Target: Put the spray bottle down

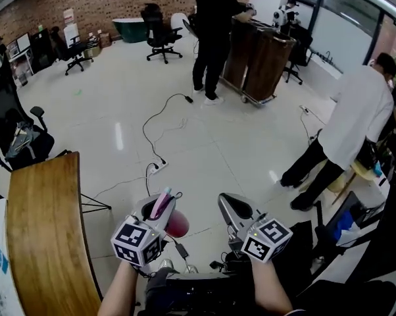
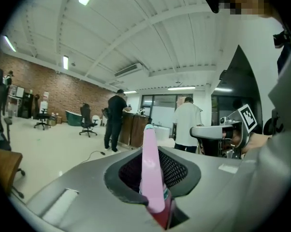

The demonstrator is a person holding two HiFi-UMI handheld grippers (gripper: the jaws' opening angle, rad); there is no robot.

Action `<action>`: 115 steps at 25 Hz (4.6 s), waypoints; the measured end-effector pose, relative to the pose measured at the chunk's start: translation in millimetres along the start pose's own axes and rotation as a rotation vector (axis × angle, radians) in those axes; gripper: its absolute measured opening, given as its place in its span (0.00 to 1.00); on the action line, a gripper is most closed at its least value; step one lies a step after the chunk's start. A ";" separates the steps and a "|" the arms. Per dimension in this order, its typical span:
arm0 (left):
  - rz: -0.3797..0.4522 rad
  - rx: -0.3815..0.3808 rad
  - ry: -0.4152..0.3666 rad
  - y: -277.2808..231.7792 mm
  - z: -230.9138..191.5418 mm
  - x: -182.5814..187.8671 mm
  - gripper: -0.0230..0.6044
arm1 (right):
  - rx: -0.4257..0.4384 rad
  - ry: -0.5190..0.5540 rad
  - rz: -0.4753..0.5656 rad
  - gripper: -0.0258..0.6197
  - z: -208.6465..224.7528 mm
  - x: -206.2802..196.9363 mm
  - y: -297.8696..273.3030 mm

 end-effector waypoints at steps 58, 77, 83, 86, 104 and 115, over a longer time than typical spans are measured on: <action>0.217 1.443 0.295 593.0 -177.4 -95.4 0.16 | 1.524 0.182 -0.335 0.04 -587.4 -140.6 -245.2; 0.137 1.640 0.276 636.2 -182.6 -115.2 0.15 | 1.642 0.258 -0.354 0.04 -619.5 -164.4 -247.5; 0.050 1.668 0.185 652.5 -223.6 -115.7 0.16 | 1.630 0.271 -0.360 0.04 -621.0 -169.1 -248.7; 0.037 1.677 0.140 657.8 -241.9 -116.5 0.16 | 1.621 0.287 -0.362 0.04 -618.3 -171.0 -250.2; 0.015 1.725 0.198 671.2 -315.5 -170.4 0.16 | 1.523 0.293 -0.398 0.04 -594.3 -180.3 -270.0; -0.002 1.725 0.192 659.1 -321.6 -187.1 0.16 | 1.495 0.301 -0.412 0.04 -587.2 -180.3 -274.0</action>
Point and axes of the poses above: the fingertips, and each gripper's own axes: y backward along the fingers, z to its right, x out of its top, the point moved 2 cm from there along y, backward along the fingers, and after that the axes turned 1 degree about x, right-handed, at the moved point
